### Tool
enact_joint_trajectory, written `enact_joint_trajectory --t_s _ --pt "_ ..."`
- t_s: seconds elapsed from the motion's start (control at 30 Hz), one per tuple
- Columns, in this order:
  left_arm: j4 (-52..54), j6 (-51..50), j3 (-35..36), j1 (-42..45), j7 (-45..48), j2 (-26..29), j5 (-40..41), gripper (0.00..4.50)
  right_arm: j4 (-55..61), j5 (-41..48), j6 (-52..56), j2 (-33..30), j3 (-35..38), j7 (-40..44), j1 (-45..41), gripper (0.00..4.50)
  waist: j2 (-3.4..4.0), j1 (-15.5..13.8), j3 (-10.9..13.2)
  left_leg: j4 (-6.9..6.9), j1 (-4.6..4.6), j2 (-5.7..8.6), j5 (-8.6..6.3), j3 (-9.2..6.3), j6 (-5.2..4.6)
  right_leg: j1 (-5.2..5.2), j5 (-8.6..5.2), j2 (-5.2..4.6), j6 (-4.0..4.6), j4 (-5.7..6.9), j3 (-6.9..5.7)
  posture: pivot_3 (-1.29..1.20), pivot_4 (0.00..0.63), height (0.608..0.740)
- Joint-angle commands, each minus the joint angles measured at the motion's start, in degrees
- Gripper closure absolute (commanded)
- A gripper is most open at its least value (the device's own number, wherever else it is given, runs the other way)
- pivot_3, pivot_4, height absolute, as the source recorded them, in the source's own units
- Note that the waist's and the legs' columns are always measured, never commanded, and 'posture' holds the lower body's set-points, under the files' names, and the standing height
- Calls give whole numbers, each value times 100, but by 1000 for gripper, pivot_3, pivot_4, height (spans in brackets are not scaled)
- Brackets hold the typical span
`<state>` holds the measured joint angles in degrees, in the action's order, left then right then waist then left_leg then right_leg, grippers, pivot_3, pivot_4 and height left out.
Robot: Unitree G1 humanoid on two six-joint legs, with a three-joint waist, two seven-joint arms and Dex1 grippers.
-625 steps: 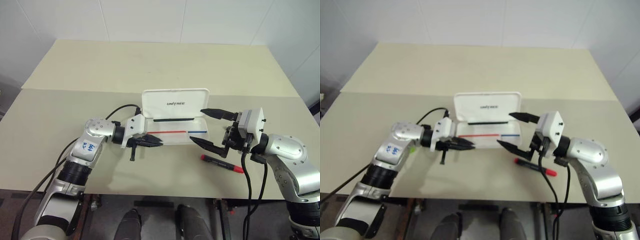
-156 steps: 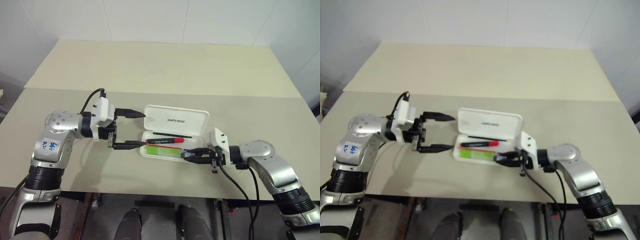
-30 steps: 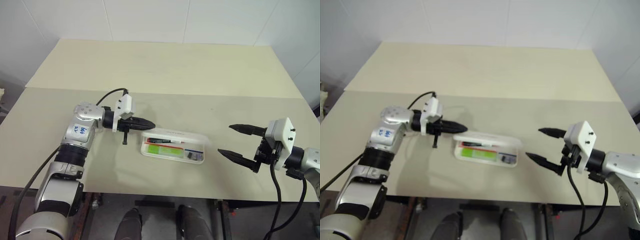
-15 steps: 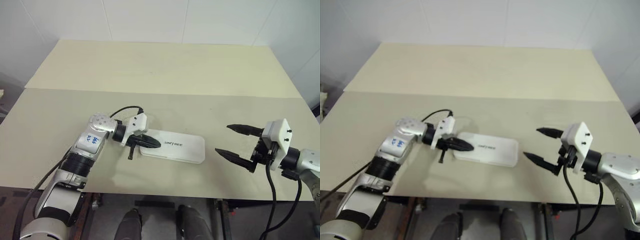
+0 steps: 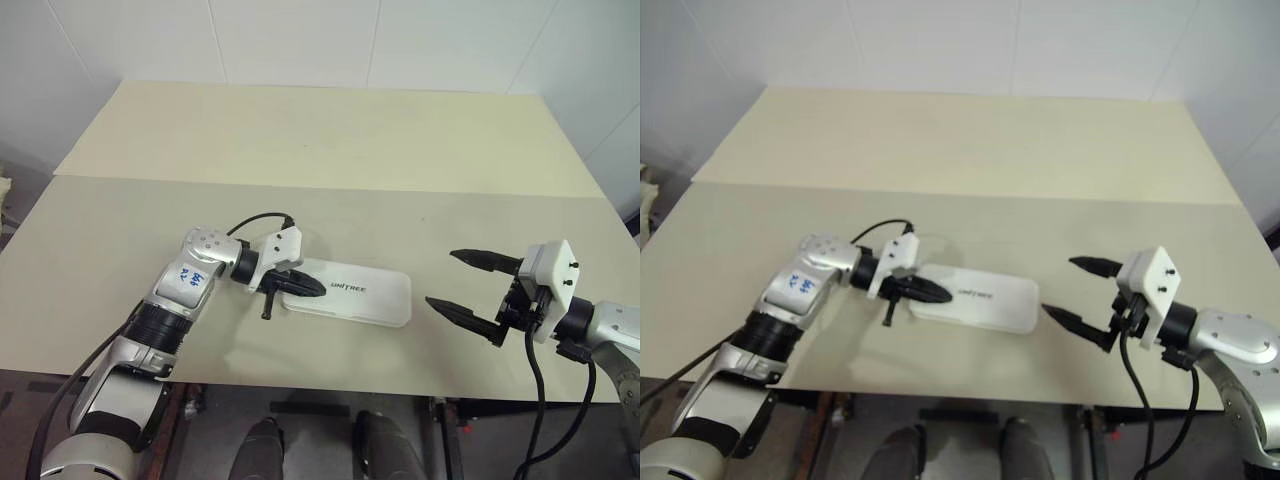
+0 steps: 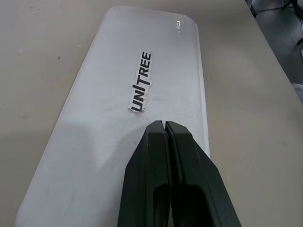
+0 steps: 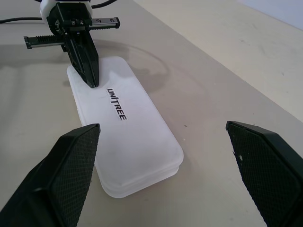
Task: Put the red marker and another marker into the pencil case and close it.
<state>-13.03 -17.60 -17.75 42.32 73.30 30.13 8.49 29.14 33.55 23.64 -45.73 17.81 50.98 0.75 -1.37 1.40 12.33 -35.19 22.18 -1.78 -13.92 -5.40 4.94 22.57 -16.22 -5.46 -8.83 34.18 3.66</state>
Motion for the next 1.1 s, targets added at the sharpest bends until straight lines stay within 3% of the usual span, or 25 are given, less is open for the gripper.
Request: enact_joint_trajectory --t_s 0.03,0.4,0.6,0.73,1.1 --pt "103 -175 -278 2 -13 -64 -214 4481 129 -14 -133 49 -50 -29 -88 0 0 -1 0 0 0 0 0 0 0 0 0 0 0 0 0 0 150 740" --pt "203 -285 -266 -76 -184 -207 -123 4481 70 -34 -140 118 -193 -28 -212 0 0 -2 0 0 0 0 0 0 -1 0 0 0 0 -1 0 0 150 740" --pt "392 -422 261 -142 -306 -193 294 4481 36 -12 -132 96 -185 23 -251 0 0 7 0 0 0 0 0 -1 -1 0 1 0 -2 0 0 0 150 740" --pt "393 -360 1260 -168 -536 -124 915 4481 -47 8 -113 50 -189 125 -297 0 -1 21 1 1 3 -1 0 -1 -1 5 2 1 -4 1 0 0 150 740" --pt "943 -392 2642 -1105 -505 533 1878 4481 -312 22 -189 25 -83 337 -379 0 -1 8 1 7 3 -1 -2 -1 0 7 9 -1 -17 2 -1 0 150 740"
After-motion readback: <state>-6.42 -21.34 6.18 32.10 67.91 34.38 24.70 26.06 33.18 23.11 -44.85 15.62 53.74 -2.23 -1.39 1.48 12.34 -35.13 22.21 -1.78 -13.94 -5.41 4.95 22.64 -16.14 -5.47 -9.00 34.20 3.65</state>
